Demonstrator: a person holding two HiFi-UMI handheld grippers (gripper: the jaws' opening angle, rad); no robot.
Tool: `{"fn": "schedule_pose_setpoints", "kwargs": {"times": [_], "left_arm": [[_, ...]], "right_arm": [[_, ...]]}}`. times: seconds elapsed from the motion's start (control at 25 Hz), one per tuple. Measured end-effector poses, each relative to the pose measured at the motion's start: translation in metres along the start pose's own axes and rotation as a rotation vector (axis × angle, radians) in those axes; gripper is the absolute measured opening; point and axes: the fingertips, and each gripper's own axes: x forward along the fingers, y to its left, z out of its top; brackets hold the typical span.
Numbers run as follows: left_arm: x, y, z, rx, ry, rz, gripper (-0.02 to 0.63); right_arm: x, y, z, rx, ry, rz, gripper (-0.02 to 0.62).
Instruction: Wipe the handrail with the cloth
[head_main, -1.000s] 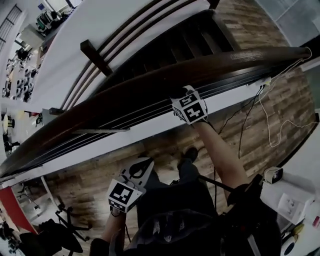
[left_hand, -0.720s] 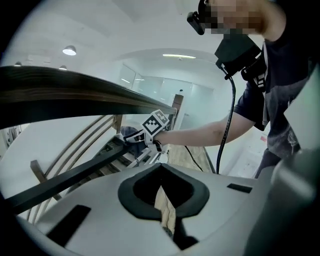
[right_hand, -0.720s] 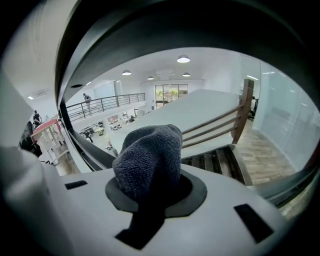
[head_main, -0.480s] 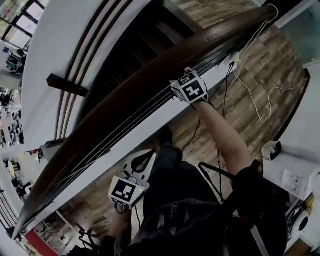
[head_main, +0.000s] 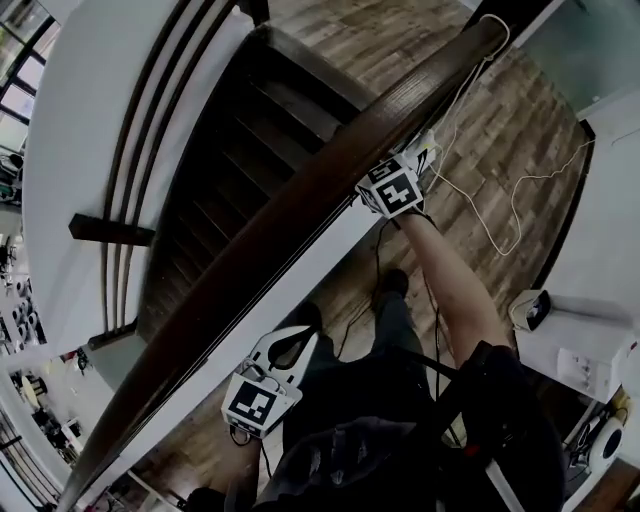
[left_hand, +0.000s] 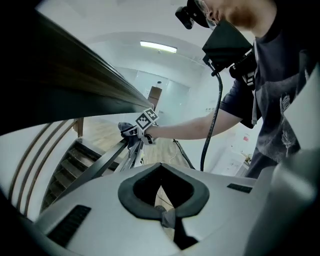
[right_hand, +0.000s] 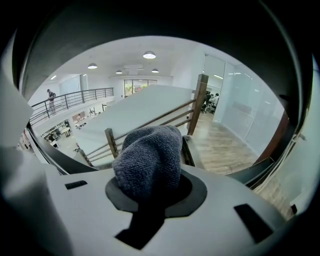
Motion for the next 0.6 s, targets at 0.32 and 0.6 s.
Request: {"fn": "schedule_pose_setpoints", "kwargs": {"times": [0.32, 0.6], "left_arm": [[0.136, -0.007, 0.033, -0.069, 0.066, 0.134, 0.006], [0.229, -0.035, 0.085, -0.171, 0.03, 0.239, 0.006]], "right_arm": [[-0.007, -0.154, -0.01, 0.008, -0.122, 0.026, 0.067], [-0.006, -0.273, -0.019, 0.022, -0.178, 0.019, 0.067]]}}
